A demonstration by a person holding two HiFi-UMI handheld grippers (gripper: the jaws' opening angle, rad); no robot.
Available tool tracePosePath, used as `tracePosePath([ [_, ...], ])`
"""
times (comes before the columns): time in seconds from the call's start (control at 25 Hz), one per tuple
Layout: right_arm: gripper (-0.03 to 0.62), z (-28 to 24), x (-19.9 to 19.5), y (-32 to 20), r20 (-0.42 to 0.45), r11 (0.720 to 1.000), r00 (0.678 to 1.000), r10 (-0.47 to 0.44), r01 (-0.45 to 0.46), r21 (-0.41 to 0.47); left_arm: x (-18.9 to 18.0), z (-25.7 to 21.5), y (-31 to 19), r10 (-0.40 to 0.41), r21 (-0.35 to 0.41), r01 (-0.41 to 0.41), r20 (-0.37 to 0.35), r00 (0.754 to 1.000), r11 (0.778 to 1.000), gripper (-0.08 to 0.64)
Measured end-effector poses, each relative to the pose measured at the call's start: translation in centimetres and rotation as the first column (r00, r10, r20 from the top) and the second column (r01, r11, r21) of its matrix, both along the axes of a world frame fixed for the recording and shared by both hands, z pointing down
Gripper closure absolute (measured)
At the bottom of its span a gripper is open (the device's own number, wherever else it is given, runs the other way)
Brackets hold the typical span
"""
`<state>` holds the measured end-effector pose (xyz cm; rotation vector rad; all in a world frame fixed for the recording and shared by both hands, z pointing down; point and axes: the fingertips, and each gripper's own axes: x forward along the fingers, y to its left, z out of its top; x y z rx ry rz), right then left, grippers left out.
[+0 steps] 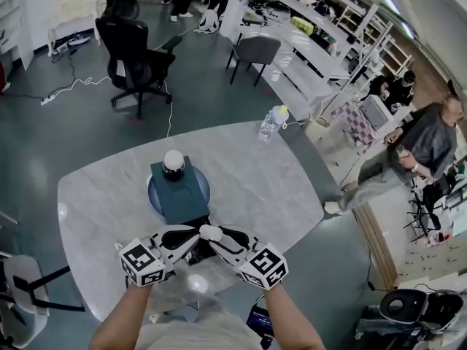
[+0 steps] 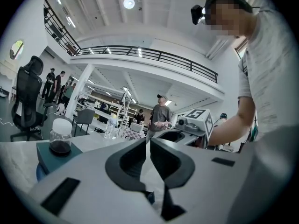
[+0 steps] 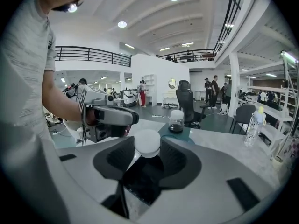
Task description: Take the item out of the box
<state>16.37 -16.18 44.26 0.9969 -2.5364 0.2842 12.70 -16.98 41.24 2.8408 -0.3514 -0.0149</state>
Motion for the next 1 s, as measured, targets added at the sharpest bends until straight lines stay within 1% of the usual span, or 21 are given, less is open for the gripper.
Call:
tracePosePath([
  [0.44,0.408,-0.8,1.5,-1.5,0.027,0.999,0.999,-0.041,0.041,0.033,2.1,-0.6,-1.7,-0.024,0.013,0.024,-0.010,1.000,1.000,0.538],
  [1.0,0.410,-0.7,2.1,-2.3,0.016,0.996,0.997,-0.080,0.079,0.039,2.8,-0.7,-2.7,-0.047,0.015,0.047,-0.002,0.999,0.999,0.538],
])
